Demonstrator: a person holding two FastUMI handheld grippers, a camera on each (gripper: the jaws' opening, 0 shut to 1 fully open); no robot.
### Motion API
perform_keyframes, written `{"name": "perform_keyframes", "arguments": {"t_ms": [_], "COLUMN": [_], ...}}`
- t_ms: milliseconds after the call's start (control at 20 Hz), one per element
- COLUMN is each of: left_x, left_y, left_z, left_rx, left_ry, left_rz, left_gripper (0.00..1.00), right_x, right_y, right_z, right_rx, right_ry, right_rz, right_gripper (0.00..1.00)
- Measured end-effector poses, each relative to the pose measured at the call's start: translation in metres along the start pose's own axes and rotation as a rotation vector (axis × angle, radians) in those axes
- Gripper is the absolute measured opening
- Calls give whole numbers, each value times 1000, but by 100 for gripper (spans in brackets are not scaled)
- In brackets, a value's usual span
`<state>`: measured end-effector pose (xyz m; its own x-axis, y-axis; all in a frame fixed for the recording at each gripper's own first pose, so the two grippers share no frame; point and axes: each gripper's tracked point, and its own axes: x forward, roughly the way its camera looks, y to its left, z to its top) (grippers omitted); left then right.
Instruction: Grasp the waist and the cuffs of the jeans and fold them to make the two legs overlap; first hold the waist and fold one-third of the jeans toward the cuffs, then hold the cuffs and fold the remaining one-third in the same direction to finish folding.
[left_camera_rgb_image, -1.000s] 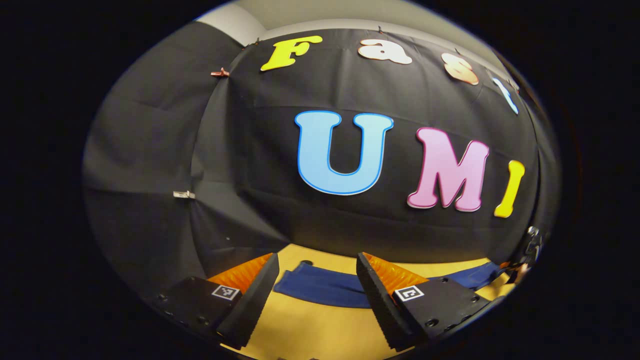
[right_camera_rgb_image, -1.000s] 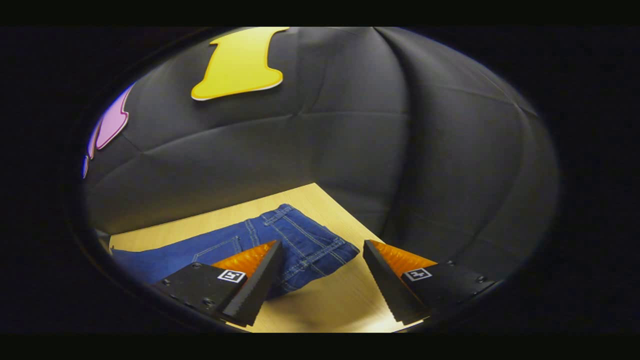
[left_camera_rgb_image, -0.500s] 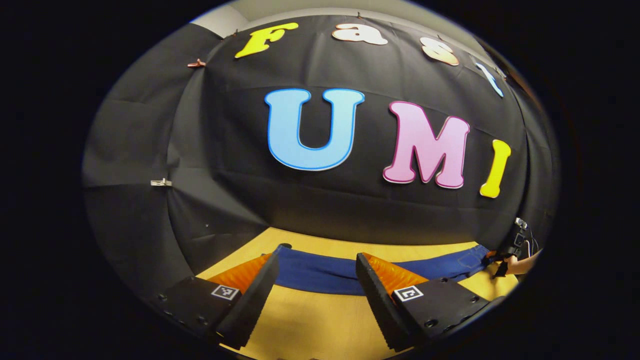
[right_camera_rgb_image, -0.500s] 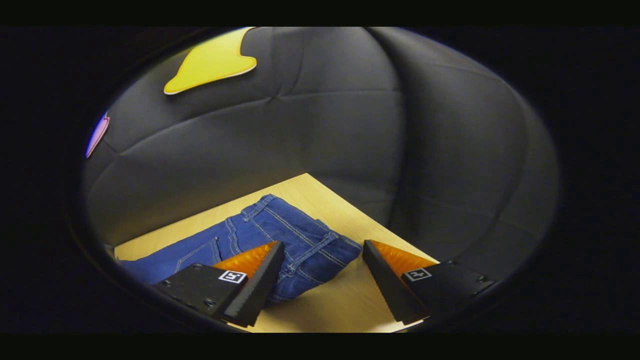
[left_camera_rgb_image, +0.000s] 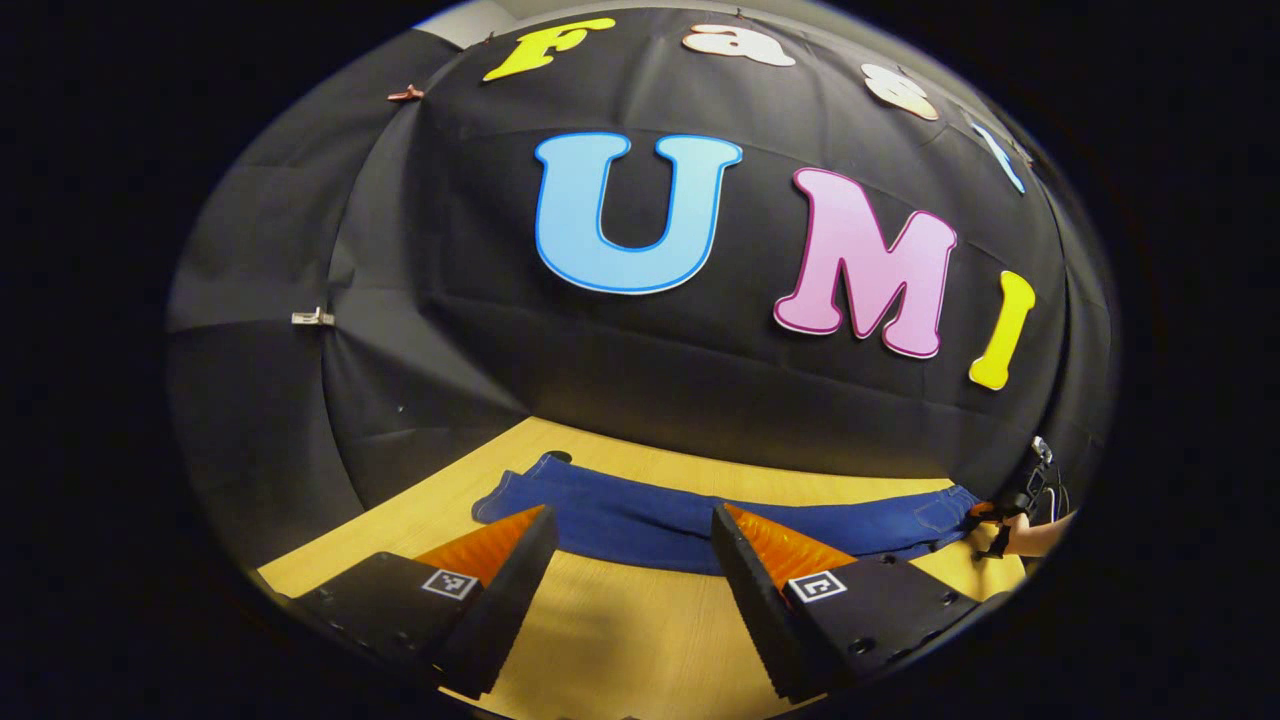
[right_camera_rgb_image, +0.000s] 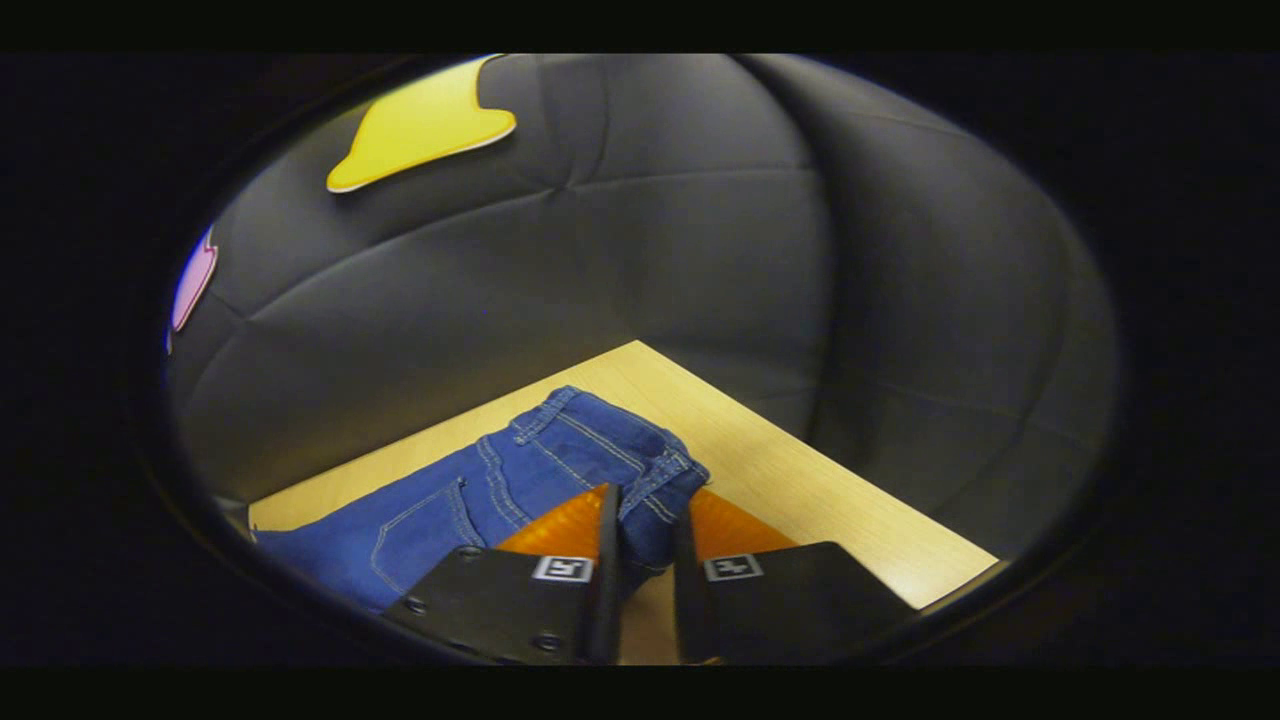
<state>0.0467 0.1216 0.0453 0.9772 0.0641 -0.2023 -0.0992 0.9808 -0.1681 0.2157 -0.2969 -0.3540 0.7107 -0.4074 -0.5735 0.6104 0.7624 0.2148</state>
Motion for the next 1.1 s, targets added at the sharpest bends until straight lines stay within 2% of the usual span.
{"name": "perform_keyframes", "arguments": {"t_ms": [50,100,200,250,300,350,400,450,500,550,750,950,1050,1100], "left_x": [0,0,0,0,-1,0,0,1,1,1,1,-2,-4,-4], "left_y": [4,7,13,16,20,23,25,27,28,29,34,48,57,63], "left_z": [-4,-8,-14,-15,-17,-17,-19,-21,-23,-24,-20,-19,-19,-20], "left_rx": [-6,-11,-20,-26,-34,-45,-59,-75,-87,-93,-92,-99,-102,-104], "left_ry": [5,11,26,27,26,27,28,31,35,37,33,24,18,16], "left_rz": [5,10,14,14,17,20,22,20,15,15,6,11,18,23], "left_gripper": [97,97,97,97,97,97,97,97,97,97,97,97,97,97], "right_x": [0,-2,-16,-18,-21,-27,-34,-45,-52,-65,-107,-115,-119,-122], "right_y": [0,0,5,5,7,11,17,24,36,45,66,58,59,60], "right_z": [1,5,17,18,21,29,40,51,59,69,83,80,76,73], "right_rx": [-36,-76,-141,-157,-171,-190,-212,-235,-264,-301,-373,-384,-420,-443], "right_ry": [-16,-26,-38,-39,-43,-63,-91,-122,-154,-193,-277,-317,-332,-340], "right_rz": [-15,-24,-12,-11,-1,2,6,7,15,26,112,224,284,313], "right_gripper": [30,19,14,8,10,5,10,4,10,10,12,15,15,10]}}
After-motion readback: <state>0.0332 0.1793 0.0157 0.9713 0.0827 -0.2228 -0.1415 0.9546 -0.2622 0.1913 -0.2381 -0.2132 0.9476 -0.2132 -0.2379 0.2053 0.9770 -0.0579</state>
